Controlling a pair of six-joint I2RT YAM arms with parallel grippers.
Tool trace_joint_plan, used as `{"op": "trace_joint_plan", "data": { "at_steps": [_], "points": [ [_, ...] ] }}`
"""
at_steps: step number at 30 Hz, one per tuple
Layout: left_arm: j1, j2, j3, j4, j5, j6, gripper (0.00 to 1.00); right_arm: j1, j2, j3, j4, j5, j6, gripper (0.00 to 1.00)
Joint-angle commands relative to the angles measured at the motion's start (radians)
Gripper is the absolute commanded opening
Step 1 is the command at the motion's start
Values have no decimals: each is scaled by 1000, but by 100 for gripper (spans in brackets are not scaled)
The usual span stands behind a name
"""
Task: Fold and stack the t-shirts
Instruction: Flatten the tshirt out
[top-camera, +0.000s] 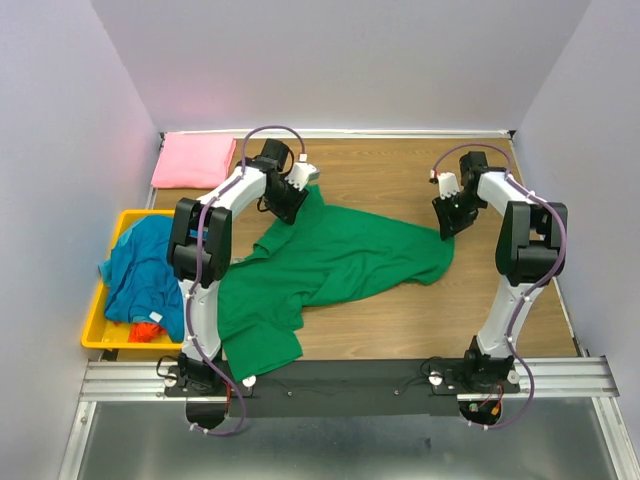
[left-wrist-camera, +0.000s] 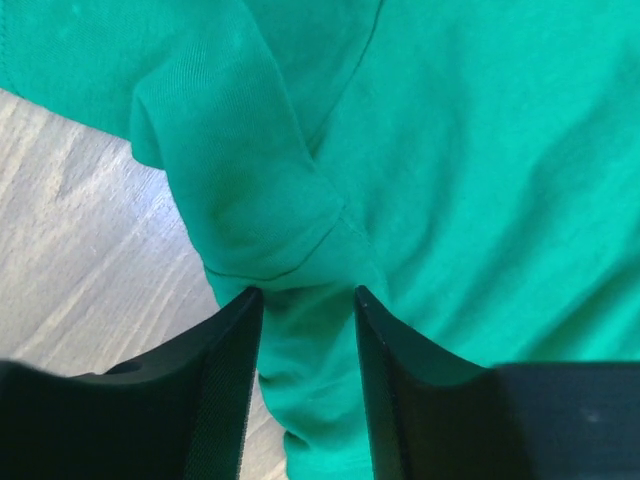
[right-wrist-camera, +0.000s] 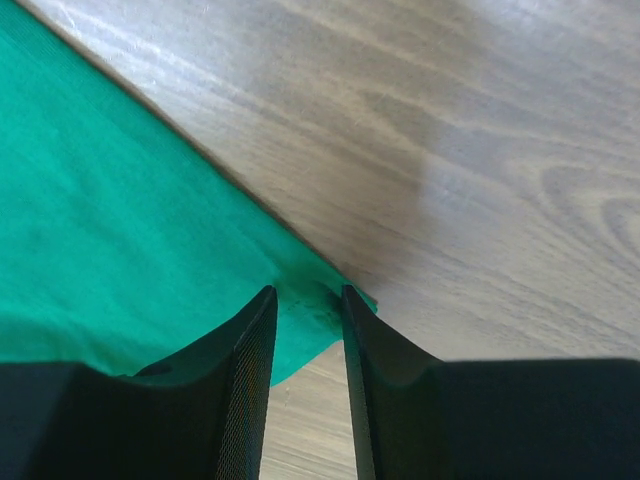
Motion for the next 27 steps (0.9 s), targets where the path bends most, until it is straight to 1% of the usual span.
{"op": "trace_joint_plan", "data": {
  "at_steps": [1, 4, 5, 6, 7, 8, 10, 11, 12, 13, 16, 20, 24, 27],
  "points": [
    [2, 4, -24, 26, -32, -4, 41, -3, -50, -32, -22, 30, -31, 40],
    [8, 4, -38, 26, -35, -1, 32, -3, -68, -47, -20, 52, -47, 39],
    [11, 2, -41, 26, -35, 2, 26, -3, -64, -49, -20, 57, -52, 36],
    [11, 1, -42, 26, -35, 5, 26, -3, -59, -50, -20, 61, -55, 33],
    [12, -2, -42, 23, -29, 6, 21, -3, -54, -49, -20, 66, -55, 29],
    [14, -8, -38, 17, -24, 8, 15, -3, -42, -42, -19, 69, -52, 20],
    [20, -11, -33, 8, -10, 12, 11, -3, -39, -39, -20, 70, -48, 9],
    [22, -27, -31, 3, -3, 14, 9, -3, -41, -36, -20, 73, -48, 1],
    [26, -36, -31, -5, 16, 22, 3, -3, -51, -36, -20, 78, -49, 1],
    [38, -59, -31, -28, 27, 28, 1, -3, -59, -36, -22, 93, -55, 1],
    [64, -114, -51, -71, 60, 57, 0, -10, -126, -53, -22, 116, -77, 0],
    [167, -211, -138, -114, 60, 94, 0, -28, -212, -94, -26, 136, -106, 1],
    [264, -238, -215, -112, 15, 118, 0, -33, -246, -143, -32, 153, -141, 1],
    [287, -211, -232, -97, -19, 117, 0, -33, -232, -160, -37, 117, -144, 1]
  ]
}}
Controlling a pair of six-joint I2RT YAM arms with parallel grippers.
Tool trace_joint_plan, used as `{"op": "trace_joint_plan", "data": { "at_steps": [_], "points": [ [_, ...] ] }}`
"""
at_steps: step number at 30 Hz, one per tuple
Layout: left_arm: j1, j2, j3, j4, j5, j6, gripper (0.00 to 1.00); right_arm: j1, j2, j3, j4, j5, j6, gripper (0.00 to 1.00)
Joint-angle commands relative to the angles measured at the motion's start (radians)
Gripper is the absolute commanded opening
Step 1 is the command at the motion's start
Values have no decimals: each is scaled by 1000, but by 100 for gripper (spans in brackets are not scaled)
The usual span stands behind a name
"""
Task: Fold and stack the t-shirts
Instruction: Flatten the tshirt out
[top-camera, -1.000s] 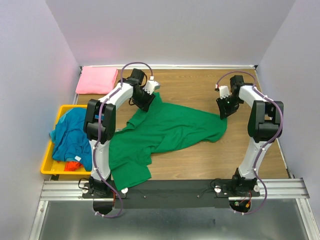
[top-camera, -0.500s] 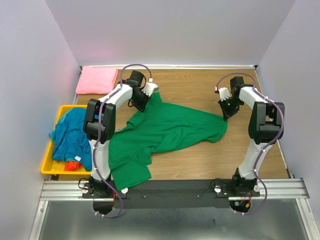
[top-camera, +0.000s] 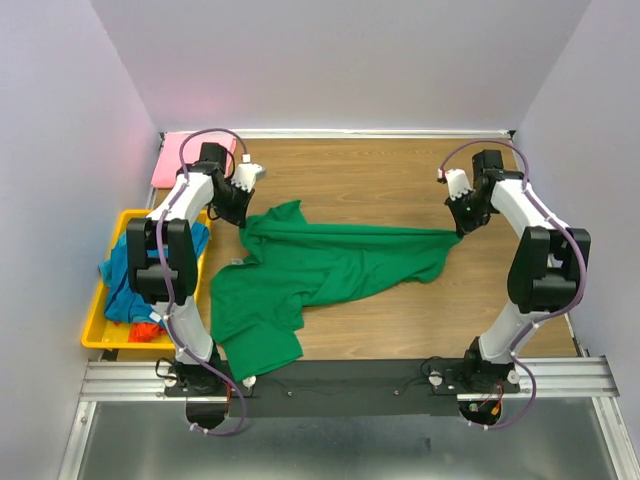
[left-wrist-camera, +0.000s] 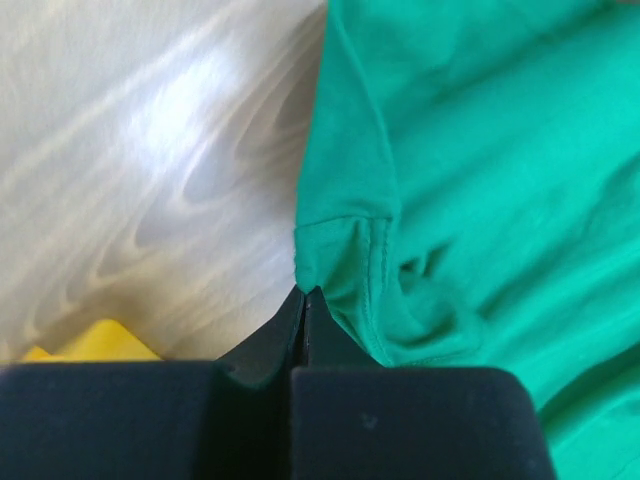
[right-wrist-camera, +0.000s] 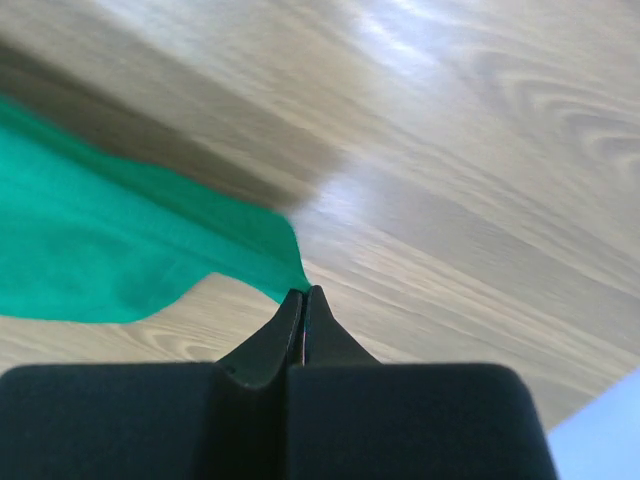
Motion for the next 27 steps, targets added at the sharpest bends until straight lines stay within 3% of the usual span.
{"op": "trace_joint_plan", "data": {
  "at_steps": [1, 3, 4, 10, 18, 25, 27],
  "points": [
    [26, 23, -34, -21, -66, 40, 6, -13, 25, -40, -34, 15, -40, 0],
    [26, 52, -26, -28, -54, 49, 25, -13, 49, -30, -75, -17, -37, 1],
    [26, 62, -18, -49, -48, 58, 29, -13, 59, -26, -96, -34, -42, 1],
    [10, 44, 155, -51, 47, 80, 48, -13, 37, -84, -152, -99, -48, 1],
    [-147, 275, 480, -94, 89, 80, 54, -13, 33, -84, -150, -96, -22, 0],
    [-224, 405, 539, -83, 19, 89, 59, -13, 33, -43, -152, -88, 9, 0],
    [-237, 411, 520, -54, 3, 85, 65, -13, 34, -35, -153, -97, 15, 0]
  ]
}}
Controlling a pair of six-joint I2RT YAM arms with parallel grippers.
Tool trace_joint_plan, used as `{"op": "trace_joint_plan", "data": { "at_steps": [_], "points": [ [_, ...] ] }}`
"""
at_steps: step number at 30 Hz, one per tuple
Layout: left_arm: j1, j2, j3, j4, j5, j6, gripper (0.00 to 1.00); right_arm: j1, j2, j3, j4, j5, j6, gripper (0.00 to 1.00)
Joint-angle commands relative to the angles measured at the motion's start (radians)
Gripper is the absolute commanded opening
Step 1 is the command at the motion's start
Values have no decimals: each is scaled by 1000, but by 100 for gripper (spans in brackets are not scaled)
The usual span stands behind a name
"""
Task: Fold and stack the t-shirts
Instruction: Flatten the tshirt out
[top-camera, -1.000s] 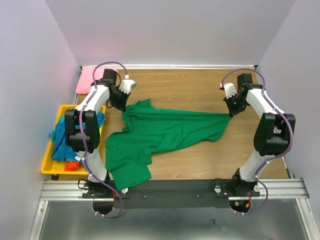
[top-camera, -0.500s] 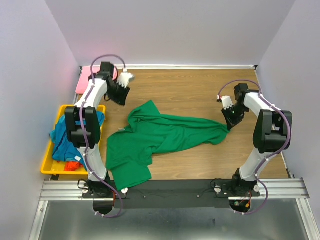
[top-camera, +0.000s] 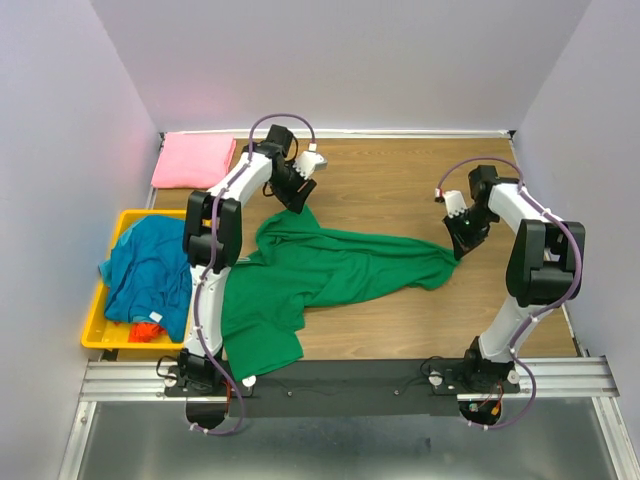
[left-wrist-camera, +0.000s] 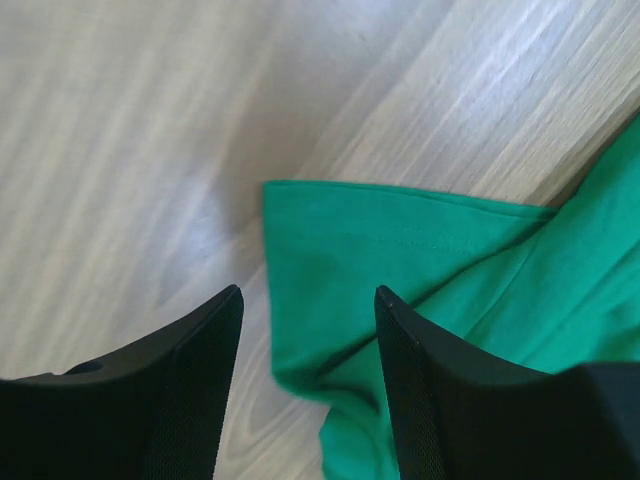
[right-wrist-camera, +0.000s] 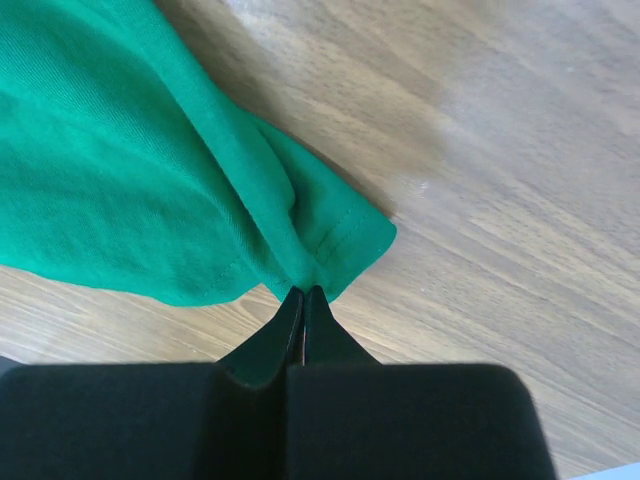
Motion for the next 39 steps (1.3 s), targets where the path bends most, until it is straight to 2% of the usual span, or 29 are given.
{"op": "trace_joint_plan", "data": {
  "at_steps": [1, 9, 17, 19, 21, 22, 23, 24, 26, 34, 39],
  "points": [
    [-11, -2, -6, 19, -46, 2, 65, -5, -17, 35, -16, -24, 26, 1],
    [-45, 45, 5, 64, -102, 0, 66, -5, 21, 66, -14, -29, 46, 1],
    [-66, 90, 3, 82, -116, 5, 60, -5, 23, 99, -14, -27, 54, 1],
    [-71, 94, -14, 83, -118, 5, 49, -5, 15, 104, -13, -23, 45, 1],
    [-71, 94, -24, 87, -115, 5, 31, -5, 8, 110, -11, -14, 39, 1],
    [-71, 84, -29, 88, -113, 2, 10, -5, 3, 116, -11, -3, 37, 1],
    [-69, 77, -30, 91, -112, -1, 2, -5, 1, 131, -11, 3, 37, 0],
    [-68, 70, -23, 93, -110, -6, 0, -5, 1, 142, -11, 9, 34, 1],
    [-62, 45, 5, 80, -107, -11, 0, -5, 0, 168, -6, 34, 31, 1],
    [58, -59, 325, 73, -54, -75, 0, -22, 32, 412, 78, 150, 51, 1],
    [127, -214, 335, 238, -49, -142, 0, -40, 89, 689, 141, 210, 75, 0]
  ]
}}
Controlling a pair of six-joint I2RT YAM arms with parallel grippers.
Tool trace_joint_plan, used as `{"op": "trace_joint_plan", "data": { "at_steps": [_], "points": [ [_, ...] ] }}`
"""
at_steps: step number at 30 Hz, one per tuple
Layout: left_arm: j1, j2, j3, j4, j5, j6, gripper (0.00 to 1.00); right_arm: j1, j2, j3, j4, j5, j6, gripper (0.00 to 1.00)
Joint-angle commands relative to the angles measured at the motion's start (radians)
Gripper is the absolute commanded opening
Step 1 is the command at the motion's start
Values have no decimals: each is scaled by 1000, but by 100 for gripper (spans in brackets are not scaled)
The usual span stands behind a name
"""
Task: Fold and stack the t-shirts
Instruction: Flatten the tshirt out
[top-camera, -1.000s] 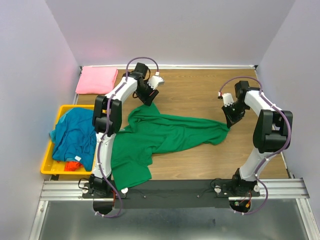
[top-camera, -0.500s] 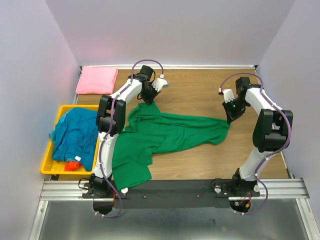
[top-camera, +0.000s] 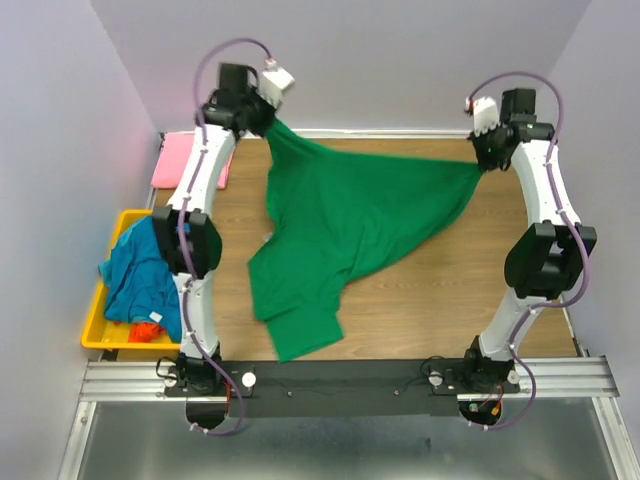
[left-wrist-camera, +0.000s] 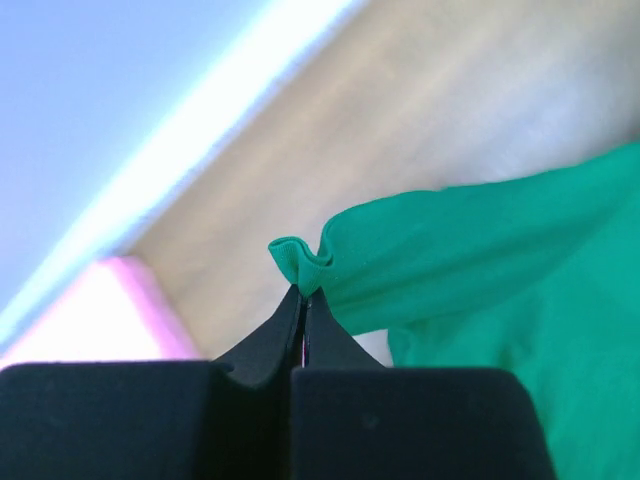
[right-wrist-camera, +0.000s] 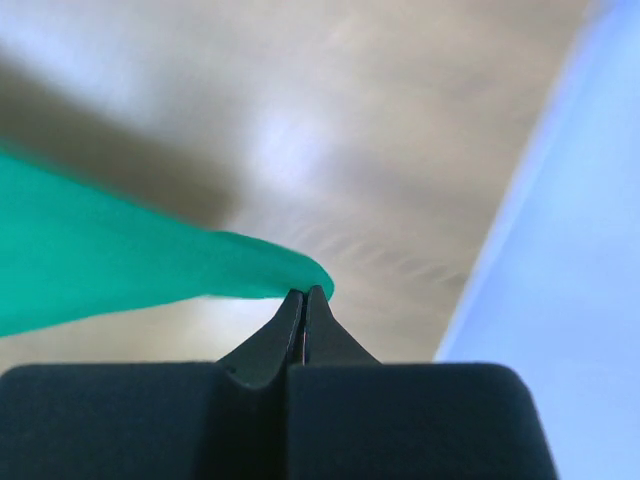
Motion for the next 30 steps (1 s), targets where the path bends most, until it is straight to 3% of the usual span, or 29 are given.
{"op": "trace_joint_plan", "data": {
  "at_steps": [1, 6, 10, 13, 18, 21, 23, 26, 30],
  "points": [
    [71, -171, 25, 184, 36, -105, 0, -24, 36, 182, 106, 115, 28, 0],
    [155, -337, 2, 413, 79, -221, 0, -26, 61, 452, 201, 184, 43, 1],
    [177, -439, -25, 600, 152, -248, 0, -26, 45, 564, 289, 186, 45, 1],
    [155, -449, 4, 603, 240, -261, 0, -14, 32, 612, 317, 125, 59, 1],
    [36, -476, -17, 522, 343, -213, 0, 126, -100, 453, 317, -7, 11, 1],
    [11, -512, -29, 559, 268, -224, 0, 147, -114, 435, 355, 77, 11, 1],
    [86, -510, 0, 602, 213, -312, 0, 125, -84, 501, 360, 173, -12, 1],
    [222, -506, 24, 677, 185, -464, 0, 48, -65, 553, 383, 192, 8, 1],
    [246, -504, 18, 708, 202, -462, 0, 35, -50, 592, 422, 203, -12, 1]
  ]
}}
